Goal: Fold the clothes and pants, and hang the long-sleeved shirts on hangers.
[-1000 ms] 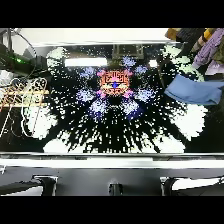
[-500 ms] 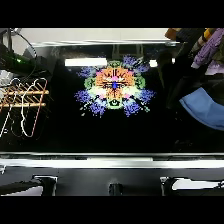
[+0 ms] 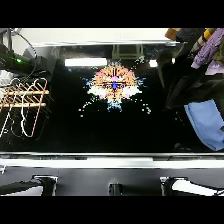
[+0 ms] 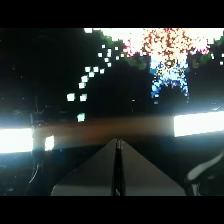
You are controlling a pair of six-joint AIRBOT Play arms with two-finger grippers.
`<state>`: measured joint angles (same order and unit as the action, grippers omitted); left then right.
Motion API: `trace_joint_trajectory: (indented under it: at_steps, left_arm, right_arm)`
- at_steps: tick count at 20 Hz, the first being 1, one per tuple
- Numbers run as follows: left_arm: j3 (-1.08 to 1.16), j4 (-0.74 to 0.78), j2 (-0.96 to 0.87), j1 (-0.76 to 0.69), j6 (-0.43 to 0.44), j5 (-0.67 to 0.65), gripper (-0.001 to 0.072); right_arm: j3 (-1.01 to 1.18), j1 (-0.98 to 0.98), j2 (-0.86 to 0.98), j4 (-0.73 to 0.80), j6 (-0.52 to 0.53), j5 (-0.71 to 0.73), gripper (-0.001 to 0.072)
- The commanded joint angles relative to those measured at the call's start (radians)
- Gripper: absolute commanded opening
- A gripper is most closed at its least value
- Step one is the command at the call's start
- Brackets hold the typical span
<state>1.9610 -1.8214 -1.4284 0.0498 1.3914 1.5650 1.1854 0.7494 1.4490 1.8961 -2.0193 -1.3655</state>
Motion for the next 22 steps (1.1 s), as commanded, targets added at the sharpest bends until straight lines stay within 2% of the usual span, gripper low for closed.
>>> trace_joint_trajectory:
  at_steps: [1,9,10,11,13,15,16,18,20,21,22]
  left_arm:
    - [0.000,0.000,0.000,0.000,0.000,0.000,0.0018]
    - [0.000,0.000,0.000,0.000,0.000,0.000,0.0018]
    - [0.000,0.000,0.000,0.000,0.000,0.000,0.0018]
    - [0.000,0.000,0.000,0.000,0.000,0.000,0.0018]
    - [0.000,0.000,0.000,0.000,0.000,0.000,0.0018]
    - [0.000,0.000,0.000,0.000,0.000,0.000,0.0018]
    - [0.000,0.000,0.000,0.000,0.000,0.000,0.0018]
    - [0.000,0.001,-0.003,0.000,0.000,0.000,0.0019]
    - [0.000,0.000,-0.008,0.000,0.000,0.000,0.0019]
    - [0.000,0.000,-0.011,-0.001,0.002,0.001,0.0019]
    - [-0.001,0.000,-0.015,-0.002,0.026,0.001,0.0019]
  right_arm:
    - [-0.121,0.000,-0.048,0.040,-0.039,0.017,0.0030]
    - [-0.188,0.000,-0.057,0.092,-0.062,-0.003,0.0036]
    - [-0.188,0.000,-0.057,0.093,-0.063,-0.006,0.0067]
    - [-0.188,0.000,-0.057,0.095,-0.064,-0.011,0.0146]
    - [-0.188,0.000,-0.057,0.109,-0.064,-0.032,0.0157]
    - [-0.188,0.000,-0.058,0.135,-0.064,-0.061,0.0359]
    - [-0.188,0.000,-0.066,0.138,-0.064,-0.077,0.0374]
    - [-0.174,0.000,-0.122,0.092,-0.103,-0.049,0.0374]
    - [-0.135,0.000,-0.198,-0.019,-0.089,0.096,0.0364]
    - [-0.117,-0.001,-0.231,-0.134,-0.025,0.182,0.0276]
    - [-0.105,-0.008,-0.257,-0.287,0.074,0.270,0.0243]
